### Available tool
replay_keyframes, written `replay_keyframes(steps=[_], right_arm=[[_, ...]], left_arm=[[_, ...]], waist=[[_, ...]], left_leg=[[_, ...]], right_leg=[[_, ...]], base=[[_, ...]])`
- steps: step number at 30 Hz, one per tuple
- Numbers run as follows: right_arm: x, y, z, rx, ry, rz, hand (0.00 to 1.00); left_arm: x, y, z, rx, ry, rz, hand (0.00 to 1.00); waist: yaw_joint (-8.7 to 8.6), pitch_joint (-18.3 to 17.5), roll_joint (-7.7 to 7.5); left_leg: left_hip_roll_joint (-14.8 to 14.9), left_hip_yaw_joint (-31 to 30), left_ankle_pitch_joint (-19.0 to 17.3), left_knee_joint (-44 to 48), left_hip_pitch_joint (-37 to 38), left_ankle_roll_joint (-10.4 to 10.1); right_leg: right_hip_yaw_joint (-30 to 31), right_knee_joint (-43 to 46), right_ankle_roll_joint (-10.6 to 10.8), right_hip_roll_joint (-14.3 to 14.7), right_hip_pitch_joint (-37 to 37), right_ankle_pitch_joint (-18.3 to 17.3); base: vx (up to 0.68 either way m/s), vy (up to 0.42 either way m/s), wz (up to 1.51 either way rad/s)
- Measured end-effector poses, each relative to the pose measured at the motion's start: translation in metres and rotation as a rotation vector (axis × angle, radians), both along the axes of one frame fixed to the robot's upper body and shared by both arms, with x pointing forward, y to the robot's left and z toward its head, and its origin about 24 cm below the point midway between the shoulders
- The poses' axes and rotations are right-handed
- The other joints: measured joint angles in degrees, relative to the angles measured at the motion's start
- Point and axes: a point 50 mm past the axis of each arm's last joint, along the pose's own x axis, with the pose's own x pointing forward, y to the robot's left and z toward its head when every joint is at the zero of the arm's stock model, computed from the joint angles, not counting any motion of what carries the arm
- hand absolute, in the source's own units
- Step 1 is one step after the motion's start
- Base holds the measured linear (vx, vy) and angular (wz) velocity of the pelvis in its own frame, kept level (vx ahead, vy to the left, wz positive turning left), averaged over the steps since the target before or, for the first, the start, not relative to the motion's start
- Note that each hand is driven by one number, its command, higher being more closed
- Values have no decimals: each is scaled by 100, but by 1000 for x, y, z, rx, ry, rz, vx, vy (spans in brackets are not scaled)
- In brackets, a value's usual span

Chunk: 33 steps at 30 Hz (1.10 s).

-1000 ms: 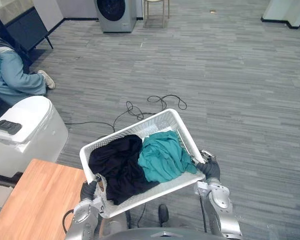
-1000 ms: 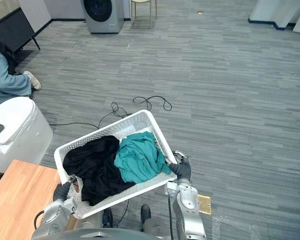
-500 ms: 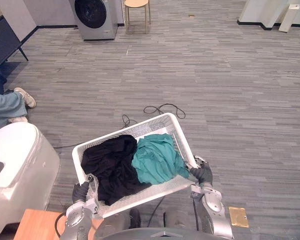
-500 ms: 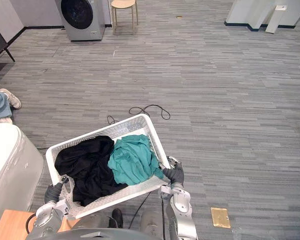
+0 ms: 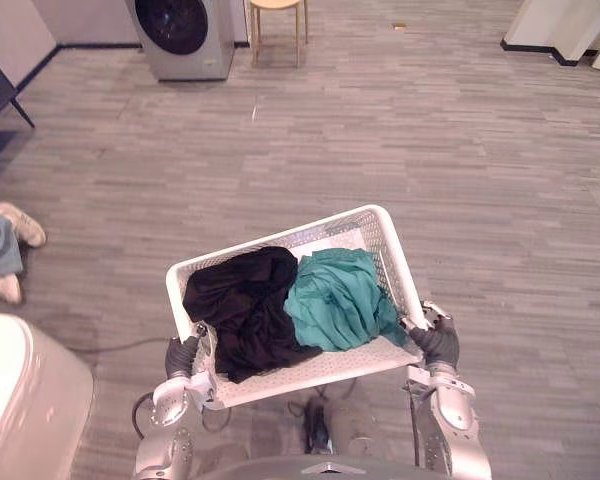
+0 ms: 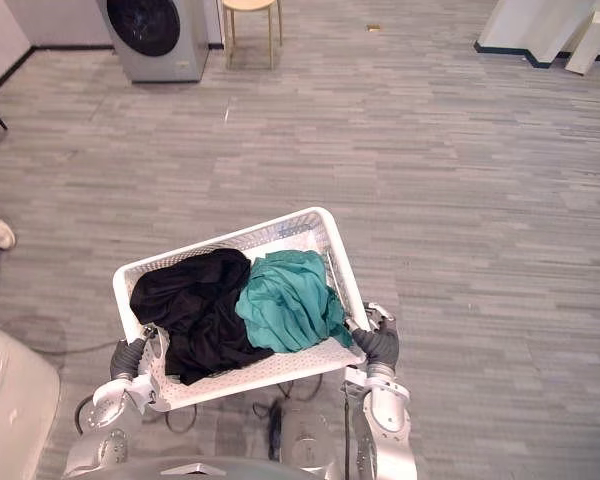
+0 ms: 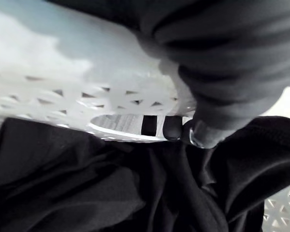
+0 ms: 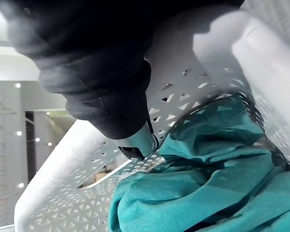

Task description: Pick up the laundry basket with both hands and put the clothes into the washing machine.

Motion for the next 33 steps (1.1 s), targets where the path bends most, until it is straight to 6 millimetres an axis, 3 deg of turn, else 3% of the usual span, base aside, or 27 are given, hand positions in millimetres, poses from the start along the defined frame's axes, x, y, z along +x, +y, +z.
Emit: replay_keyframes(steps=[1,2,4,6,8,9,10,11,12,13,14,15,16,18,20,21,22,24,25,26,27,28,29,30,31,33], right_arm=[[-1,0,-1,-1,4,0,100],[1,1,1,-4,-3,7,100],[2,2,0,-15,8,29,100],[4,1,1,-28,12,38,100],[9,-2,4,-55,-1,47,100],[11,-3,3,-69,0,48,100],[13,-3,-7,-60,36,48,100],[10,-2,-22,-38,105,44,100],[7,-1,-28,-21,134,37,100],[3,-3,-36,-7,168,13,100],[-1,-3,-45,16,205,0,100],[-3,0,-48,26,219,5,100],[-7,2,-51,30,233,5,100],[-11,2,-51,24,233,10,100],[-9,3,-43,27,195,5,100],[-10,2,-38,35,173,-11,100],[-12,1,-37,38,168,-23,100],[-17,-1,-35,53,157,-43,100],[-18,-3,-35,45,161,-43,100],[-18,-7,-36,34,173,-45,100],[-18,-8,-34,24,169,-46,100],[-20,-13,-30,4,159,-46,100],[-20,-14,-27,-8,154,-36,100],[-20,-16,-27,-17,156,-30,100],[-19,-18,-27,-28,164,-25,100],[-18,-16,-28,-27,168,-13,100]], left_arm=[[-3,0,-1,-7,6,5,100],[-7,-1,-4,-15,20,11,100],[-13,1,-7,-18,38,18,100],[-15,0,-8,-26,40,13,100],[-19,-2,-9,-36,48,16,100],[-20,-2,-9,-38,48,17,100],[-22,1,-11,-26,60,15,100],[-28,3,-16,-20,91,15,100],[-30,4,-18,-15,106,12,100],[-27,3,-17,-10,100,4,100],[-27,6,-17,6,106,-3,100],[-30,9,-18,21,119,-7,100],[-31,11,-19,29,134,-8,100],[-30,12,-18,41,132,-10,100],[-20,14,-13,62,97,-33,100],[-8,13,-6,72,60,-53,100],[-2,12,-3,77,41,-64,100],[12,10,5,91,-6,-106,100],[12,7,5,83,-5,-106,100],[9,3,2,63,4,-94,100],[8,1,1,58,8,-92,100],[7,-4,0,40,11,-88,100],[4,-4,-2,27,20,-69,100],[1,-6,-3,15,29,-64,100],[-7,-9,-8,-2,53,-55,100],[-15,-8,-12,-13,76,-44,100]], waist=[[58,15,7],[230,46,25],[428,66,-19],[509,50,6],[627,-108,20],[646,-147,33],[678,-234,-228],[629,-525,-558],[531,-572,-725],[455,-545,-810],[472,-477,-928],[451,-453,-989],[402,-408,-999],[380,-261,-716],[216,-225,-521],[94,-205,-470],[39,-201,-456],[-124,-275,-553],[-163,-290,-547],[-160,-304,-441],[-160,-286,-361],[-167,-248,-167],[-114,-173,-3],[-48,-131,71],[99,-82,150],[275,-55,73]], left_leg=[[37,-55,-113,415,-215,12],[140,-26,-352,784,-604,91],[260,242,-690,148,-1101,172],[307,582,-939,-1476,-1429,174],[68,524,-601,-4775,-1416,-214],[53,403,-560,-5100,-1510,-302],[-191,453,-37,-5002,-1489,-337],[-654,472,266,-4838,-1408,-151],[-804,495,129,-4647,-1375,-5],[-921,499,-124,-4390,-1281,129],[-1006,511,-355,-4420,-885,215],[-1055,507,-489,-4639,-460,270],[-1088,484,-556,-4802,-22,375],[-969,365,-663,-5356,1184,547],[-804,224,-859,-5655,1731,708],[-682,150,-1056,-5788,1963,733],[-601,80,-1179,-5861,2063,713],[-366,-100,-1676,-6027,2520,568],[-272,-248,-1789,-5935,2632,502],[-47,-417,-1798,-5268,2558,529],[46,-506,-1740,-4710,2366,506],[294,-578,-1218,-3146,1724,103],[513,-694,-156,-1532,1001,-143],[606,-663,97,-811,709,-211],[721,-549,117,256,251,-135],[733,-16,-181,613,-347,30]], right_leg=[[126,-139,39,57,237,-102],[366,-242,22,111,559,-278],[684,-405,7,26,968,-536],[909,-585,90,-133,1333,-785],[1221,-636,273,-396,1563,-1226],[1303,-642,356,-440,1618,-1326],[1445,-710,670,-798,1892,-1502],[1667,-262,803,-1188,1917,-1519],[1795,260,861,-1323,1778,-1363],[1919,1270,1018,-1343,1444,-773],[1949,2660,912,-1334,875,633],[1899,3523,882,-1352,456,1401],[1795,4309,669,-1315,105,1199],[1434,5048,409,-994,-718,500],[1104,4590,507,-832,-1490,101],[850,3717,629,-867,-1893,33],[736,3109,658,-887,-2010,61],[711,698,806,-926,-1997,587],[741,939,889,-855,-1992,812],[688,1439,648,-717,-1951,629],[543,1599,571,-720,-1887,507],[365,1788,431,-625,-1690,195],[281,1794,306,-503,-1336,-52],[251,1704,253,-393,-1087,-148],[234,1342,155,-204,-477,-253],[302,701,178,-185,382,-310]], base=[[610,-52,-78],[476,3,-74],[641,86,-85],[606,155,-60],[606,243,-68],[695,329,-80],[829,336,-61],[879,330,-29],[930,273,19],[711,218,28],[856,229,7],[798,183,-8],[918,160,-18],[759,67,-31],[640,-49,13],[645,-96,55],[657,-156,79],[689,-261,89],[714,-335,62],[572,-287,34],[850,-424,37],[858,-386,33],[860,-353,17],[704,-216,-18],[685,-176,-33],[661,-158,-29]])
